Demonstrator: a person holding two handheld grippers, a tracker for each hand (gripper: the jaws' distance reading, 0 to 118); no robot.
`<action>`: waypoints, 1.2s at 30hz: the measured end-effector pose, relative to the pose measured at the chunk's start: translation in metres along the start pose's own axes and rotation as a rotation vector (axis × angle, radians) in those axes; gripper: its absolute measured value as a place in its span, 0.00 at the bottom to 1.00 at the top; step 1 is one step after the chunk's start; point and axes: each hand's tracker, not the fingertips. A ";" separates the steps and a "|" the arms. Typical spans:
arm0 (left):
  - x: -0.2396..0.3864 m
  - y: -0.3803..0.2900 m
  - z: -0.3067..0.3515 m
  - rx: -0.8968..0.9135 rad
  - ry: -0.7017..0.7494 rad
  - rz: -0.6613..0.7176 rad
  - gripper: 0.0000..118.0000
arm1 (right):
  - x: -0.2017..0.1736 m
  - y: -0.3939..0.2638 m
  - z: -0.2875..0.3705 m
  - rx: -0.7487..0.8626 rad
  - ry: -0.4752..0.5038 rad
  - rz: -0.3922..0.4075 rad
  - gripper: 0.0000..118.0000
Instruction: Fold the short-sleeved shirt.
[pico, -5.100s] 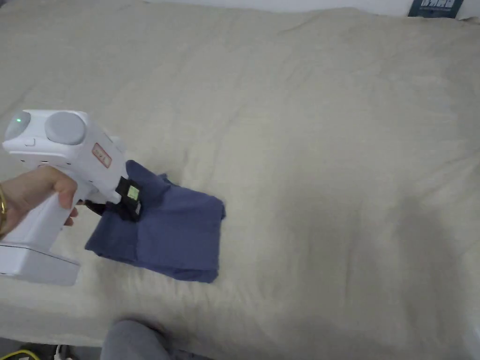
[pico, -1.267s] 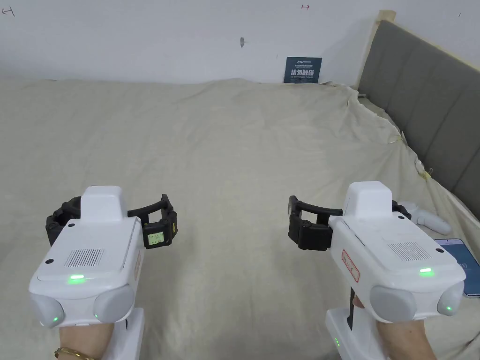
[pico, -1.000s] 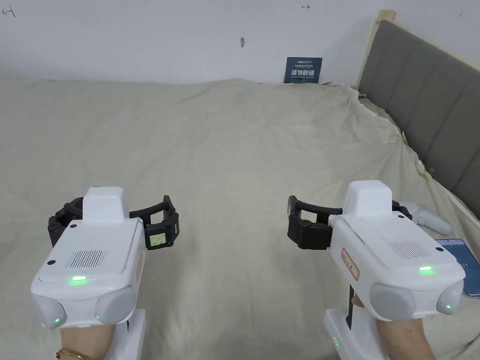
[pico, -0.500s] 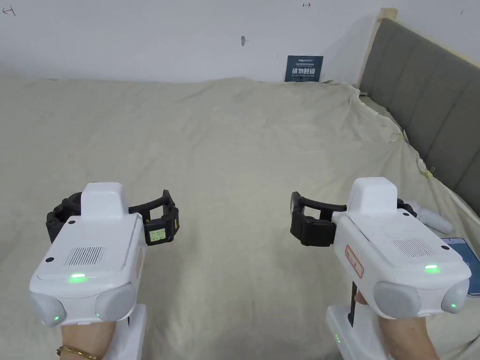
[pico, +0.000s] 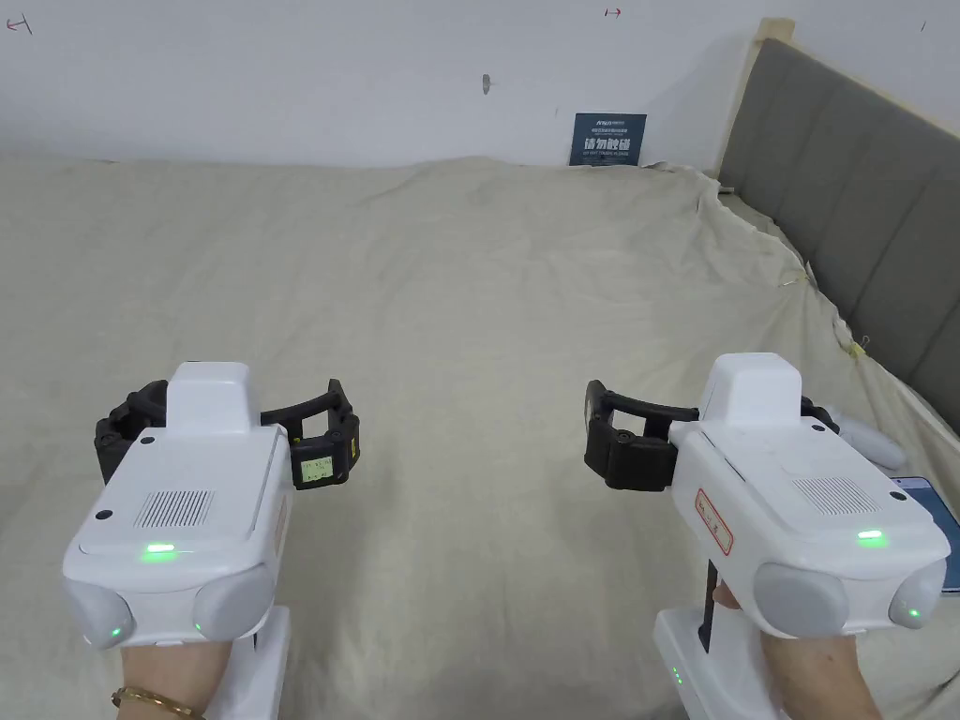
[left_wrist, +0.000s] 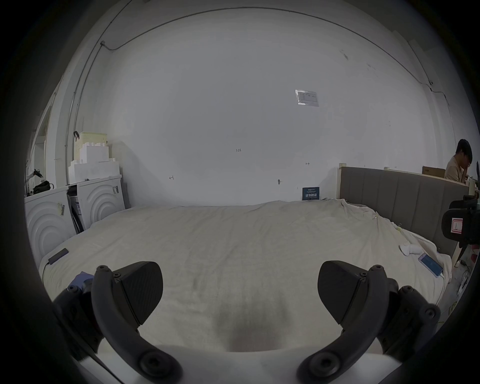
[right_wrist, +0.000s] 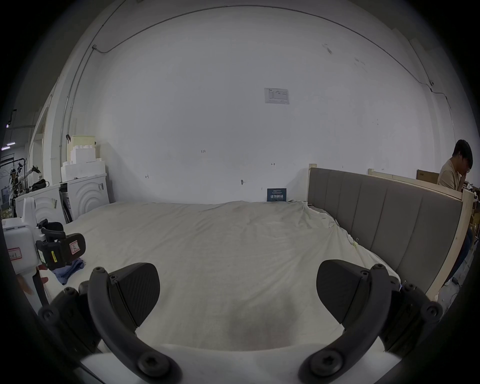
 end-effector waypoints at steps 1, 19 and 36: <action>0.000 0.000 0.000 0.001 0.001 -0.002 1.00 | 0.000 0.000 0.000 -0.001 0.001 -0.003 1.00; 0.003 -0.004 0.000 -0.004 -0.001 -0.020 1.00 | -0.003 0.002 0.004 -0.001 0.004 0.009 1.00; 0.002 -0.007 0.003 -0.009 0.002 -0.022 1.00 | -0.003 -0.001 0.002 0.003 0.009 0.016 1.00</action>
